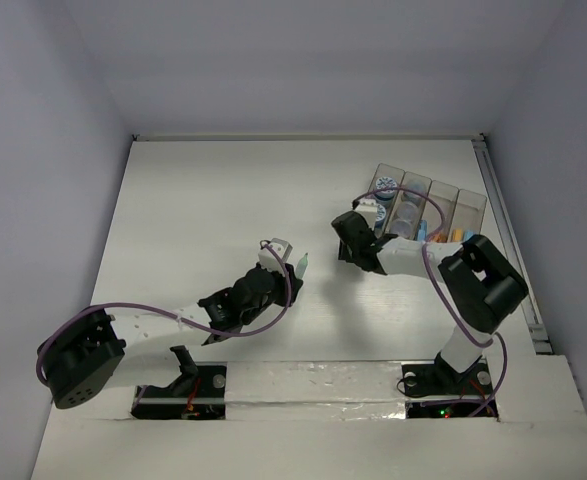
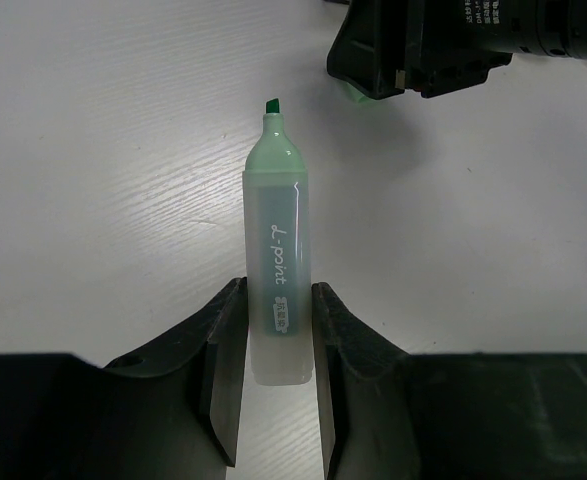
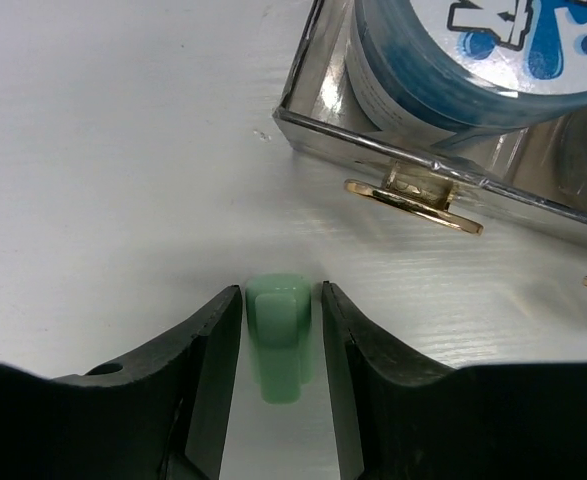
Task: Sort the stationery into containers
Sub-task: Pick up the pen cap from the center of the board.
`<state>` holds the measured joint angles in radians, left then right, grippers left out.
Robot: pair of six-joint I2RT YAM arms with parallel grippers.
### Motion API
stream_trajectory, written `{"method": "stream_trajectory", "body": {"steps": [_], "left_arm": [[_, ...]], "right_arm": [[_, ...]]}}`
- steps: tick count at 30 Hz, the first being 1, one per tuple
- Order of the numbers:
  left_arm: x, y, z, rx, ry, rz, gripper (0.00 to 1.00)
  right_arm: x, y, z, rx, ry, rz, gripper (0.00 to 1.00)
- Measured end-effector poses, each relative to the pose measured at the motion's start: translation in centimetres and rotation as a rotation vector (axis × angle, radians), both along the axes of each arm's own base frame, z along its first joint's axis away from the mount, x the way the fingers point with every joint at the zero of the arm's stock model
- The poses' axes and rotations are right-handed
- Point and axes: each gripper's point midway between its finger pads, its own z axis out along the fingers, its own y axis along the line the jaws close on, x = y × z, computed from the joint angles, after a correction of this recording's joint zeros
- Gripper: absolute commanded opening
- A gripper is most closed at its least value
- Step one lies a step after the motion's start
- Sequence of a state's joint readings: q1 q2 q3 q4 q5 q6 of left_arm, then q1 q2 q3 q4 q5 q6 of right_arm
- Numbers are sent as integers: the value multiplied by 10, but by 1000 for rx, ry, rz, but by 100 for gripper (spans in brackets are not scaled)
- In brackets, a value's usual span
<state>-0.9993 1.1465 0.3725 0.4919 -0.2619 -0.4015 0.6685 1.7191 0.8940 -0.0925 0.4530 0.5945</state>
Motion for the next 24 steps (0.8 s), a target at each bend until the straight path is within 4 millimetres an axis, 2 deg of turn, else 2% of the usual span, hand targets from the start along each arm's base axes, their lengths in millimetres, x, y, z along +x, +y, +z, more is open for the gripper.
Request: {"method": "stream_trajectory", "body": {"steps": [4,7,11,12,13,18,21,24], "left_arm": [[0,0,0,0,0,0,0],[0,0,0,0,0,0,0],[0,0,0,0,0,0,0],[0,0,0,0,-1,0,0],[0,0,0,0,-1,0,0],[0,-1,1,-5,-4,0,0],[0,-1,3,-9,-6,-1,0],[1,-1,8,-23,-15,-1,0]], "right_arm": [[0,-1,-1,-35,17,19,43],[3,1,-1,-49,23,27,37],[8,3,-1,-60,23,36,26],[8,4,-1,-61,23,38,16],[8,4,0,-62,22,39,15],[8,4,2,-66,18,56,13],[-6,3,6,-34,25,104,13],[-18,8,30,47,-10,158,13]]}}
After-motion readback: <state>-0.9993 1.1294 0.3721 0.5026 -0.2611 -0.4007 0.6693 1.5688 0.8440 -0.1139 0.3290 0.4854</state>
